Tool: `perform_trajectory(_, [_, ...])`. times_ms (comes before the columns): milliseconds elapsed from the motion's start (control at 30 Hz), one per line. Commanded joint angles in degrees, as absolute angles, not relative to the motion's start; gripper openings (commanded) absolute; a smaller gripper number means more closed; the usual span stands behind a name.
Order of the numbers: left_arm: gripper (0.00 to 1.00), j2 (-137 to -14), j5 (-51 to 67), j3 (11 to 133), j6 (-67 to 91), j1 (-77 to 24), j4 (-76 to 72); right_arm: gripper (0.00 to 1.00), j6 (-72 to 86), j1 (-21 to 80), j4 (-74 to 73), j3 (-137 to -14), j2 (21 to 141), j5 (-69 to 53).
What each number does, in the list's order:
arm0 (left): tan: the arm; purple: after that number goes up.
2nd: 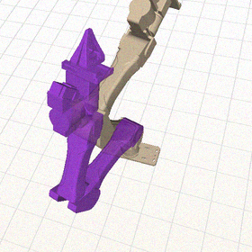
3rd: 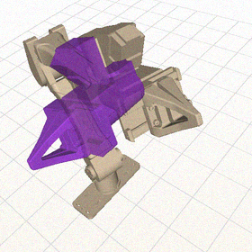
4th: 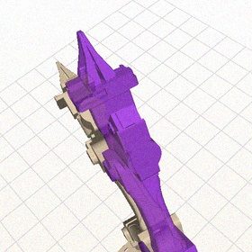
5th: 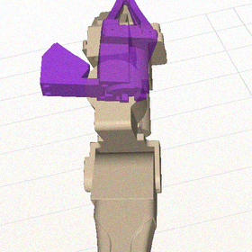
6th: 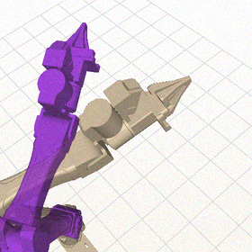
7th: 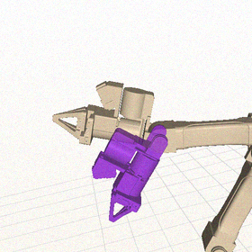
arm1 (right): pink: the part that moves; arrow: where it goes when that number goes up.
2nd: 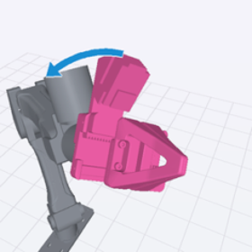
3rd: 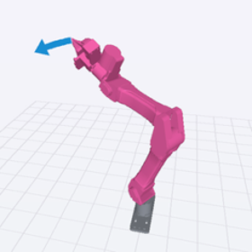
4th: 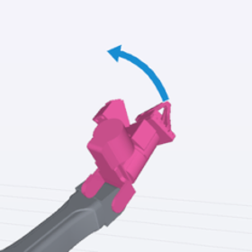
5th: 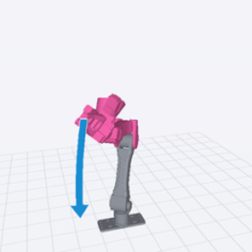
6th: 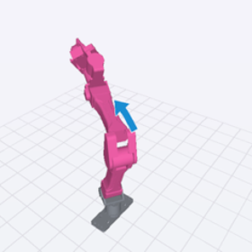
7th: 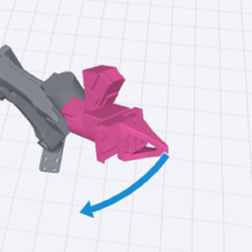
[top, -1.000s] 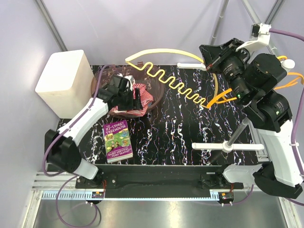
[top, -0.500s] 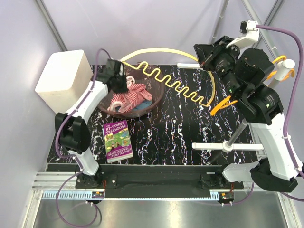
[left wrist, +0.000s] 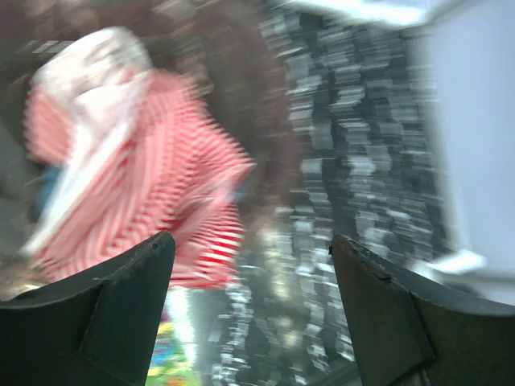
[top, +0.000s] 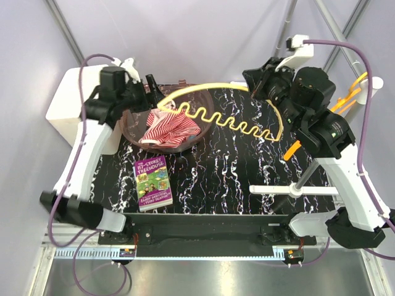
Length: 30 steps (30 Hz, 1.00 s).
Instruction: Remove the tank top from the hanger
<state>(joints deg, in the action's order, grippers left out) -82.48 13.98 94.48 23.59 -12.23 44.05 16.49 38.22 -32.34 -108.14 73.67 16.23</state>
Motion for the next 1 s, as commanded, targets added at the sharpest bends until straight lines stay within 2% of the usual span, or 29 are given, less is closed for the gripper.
perform_trajectory(0, [0.84,-69.3,32.5,96.8,27.5,-12.3,38.9,0.00,5.3,38.1,-29.7,-103.6,69.0,1.5])
perform_trajectory(167, [0.85,-65.4,46.7,98.9,30.1,-13.0,34.7,0.00,0.9,38.1,-29.9,-98.4,65.6,-7.9])
perform_trajectory(233, [0.84,-64.8,49.6,98.5,29.7,-17.7,34.7,0.00,0.6,38.1,-30.1,-97.5,65.1,-9.3])
perform_trajectory(367, [0.84,-63.4,43.5,96.9,28.9,-31.0,34.8,0.00,1.3,38.0,-30.5,-95.8,64.2,-7.8])
perform_trajectory(500, [0.83,-63.4,31.3,95.4,27.2,-43.6,36.0,0.00,2.5,38.1,-30.7,-95.8,63.6,-7.3])
perform_trajectory(633, [0.81,-66.5,23.7,98.1,25.2,-51.6,38.8,0.00,3.3,38.1,-31.1,-96.2,63.5,-7.4])
perform_trajectory(700, [0.73,-69.1,17.4,101.6,23.3,-54.6,43.6,0.00,3.8,38.1,-31.5,-96.6,63.3,-7.1])
perform_trajectory(767, [0.57,-71.4,13.7,104.8,23.0,-55.0,48.6,0.00,4.5,38.1,-31.6,-97.0,62.8,-6.8])
perform_trajectory(800, [0.41,-72.2,10.8,105.8,23.1,-54.9,49.9,0.00,5.4,38.1,-31.8,-97.2,62.5,-6.3])
perform_trajectory(833, [0.35,-72.7,9.7,106.7,23.2,-54.9,50.9,0.02,5.8,38.1,-31.8,-97.6,62.1,-6.1])
perform_trajectory(867, [0.29,-73.6,8.4,108.2,23.1,-54.9,51.8,0.14,7.0,38.1,-32.2,-97.9,61.8,-5.2])
perform_trajectory(900, [0.09,-74.0,7.7,108.7,23.3,-54.9,51.9,0.19,7.7,38.1,-32.4,-98.2,61.7,-4.8])
perform_trajectory(933, [0.00,-74.2,7.0,109.2,23.5,-54.9,51.9,0.19,8.4,38.1,-32.7,-98.9,61.2,-4.7])
perform_trajectory(967, [0.00,-74.5,6.2,110.1,23.6,-54.9,51.7,0.21,9.7,38.1,-33.1,-99.3,60.9,-4.6])
